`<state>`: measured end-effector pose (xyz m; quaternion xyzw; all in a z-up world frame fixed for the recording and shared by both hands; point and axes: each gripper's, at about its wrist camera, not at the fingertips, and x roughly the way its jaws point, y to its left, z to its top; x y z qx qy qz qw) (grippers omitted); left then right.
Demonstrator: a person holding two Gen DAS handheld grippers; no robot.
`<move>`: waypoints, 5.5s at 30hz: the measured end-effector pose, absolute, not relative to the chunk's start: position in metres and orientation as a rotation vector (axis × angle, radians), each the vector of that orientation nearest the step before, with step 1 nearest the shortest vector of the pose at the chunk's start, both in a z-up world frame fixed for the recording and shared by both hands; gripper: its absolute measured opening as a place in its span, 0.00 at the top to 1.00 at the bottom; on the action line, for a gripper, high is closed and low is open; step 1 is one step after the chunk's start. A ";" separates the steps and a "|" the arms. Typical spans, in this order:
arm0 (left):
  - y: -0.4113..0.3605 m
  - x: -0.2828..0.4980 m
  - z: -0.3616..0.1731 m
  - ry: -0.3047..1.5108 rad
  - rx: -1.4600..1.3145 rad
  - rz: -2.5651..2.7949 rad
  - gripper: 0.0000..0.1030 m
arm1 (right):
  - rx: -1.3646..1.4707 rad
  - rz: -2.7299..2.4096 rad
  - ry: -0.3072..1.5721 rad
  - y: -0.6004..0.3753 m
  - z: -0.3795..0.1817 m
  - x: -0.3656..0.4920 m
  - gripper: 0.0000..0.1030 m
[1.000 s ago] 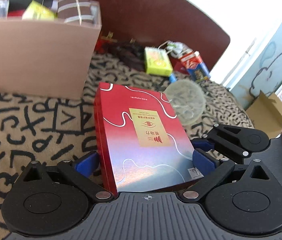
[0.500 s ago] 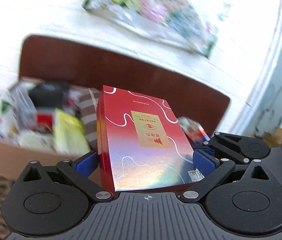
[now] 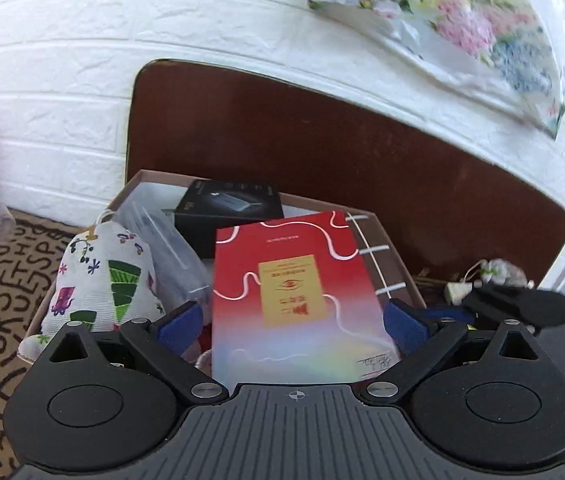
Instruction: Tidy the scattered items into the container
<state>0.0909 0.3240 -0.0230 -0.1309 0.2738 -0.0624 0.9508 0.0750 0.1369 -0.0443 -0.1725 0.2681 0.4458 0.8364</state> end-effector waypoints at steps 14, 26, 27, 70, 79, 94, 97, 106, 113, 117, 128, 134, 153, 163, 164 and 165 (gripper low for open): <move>0.312 0.114 -0.026 0.539 -0.245 -0.194 0.03 | -0.390 0.965 0.528 0.155 -0.046 0.084 0.28; 0.300 0.108 -0.030 0.551 -0.206 -0.162 0.00 | -0.252 0.911 0.568 0.150 -0.063 0.093 0.11; 0.298 0.106 -0.030 0.551 -0.200 -0.156 0.00 | -0.243 0.897 0.550 0.147 -0.062 0.091 0.05; 0.063 0.098 -0.048 0.568 -0.214 -0.540 0.00 | -0.116 0.408 0.329 -0.091 -0.060 0.029 0.02; 0.035 0.167 -0.080 0.636 -0.172 -0.566 0.00 | -0.017 0.481 0.425 -0.118 -0.096 0.101 0.09; 0.046 0.247 -0.137 0.786 -0.315 -0.509 0.02 | -0.167 0.517 0.553 -0.100 -0.144 0.158 0.22; 0.043 0.254 -0.139 0.787 -0.304 -0.514 0.02 | -0.194 0.514 0.557 -0.096 -0.148 0.164 0.23; 0.040 0.246 -0.134 0.782 -0.276 -0.566 0.12 | -0.152 0.509 0.577 -0.109 -0.139 0.157 0.30; 0.042 0.220 -0.112 0.759 -0.304 -0.601 0.18 | -0.185 0.531 0.496 -0.111 -0.106 0.124 0.30; 0.043 0.206 -0.095 0.714 -0.298 -0.624 0.23 | -0.208 0.522 0.467 -0.105 -0.086 0.117 0.30; 0.055 0.184 -0.090 0.685 -0.287 -0.594 0.07 | -0.295 0.505 0.466 -0.097 -0.085 0.106 0.14; 0.049 0.211 -0.102 0.713 -0.275 -0.560 0.03 | -0.282 0.418 0.507 -0.118 -0.109 0.121 0.11; 0.001 0.277 -0.146 0.793 -0.172 -0.633 0.16 | 0.009 0.391 0.636 -0.172 -0.154 0.163 0.22; 0.023 0.234 -0.100 0.659 -0.177 -0.637 0.22 | -0.018 0.410 0.550 -0.168 -0.113 0.133 0.23; 0.026 0.231 -0.092 0.648 -0.186 -0.632 0.21 | -0.025 0.419 0.533 -0.166 -0.105 0.128 0.23; 0.029 0.229 -0.083 0.641 -0.199 -0.624 0.21 | -0.030 0.430 0.517 -0.163 -0.096 0.125 0.23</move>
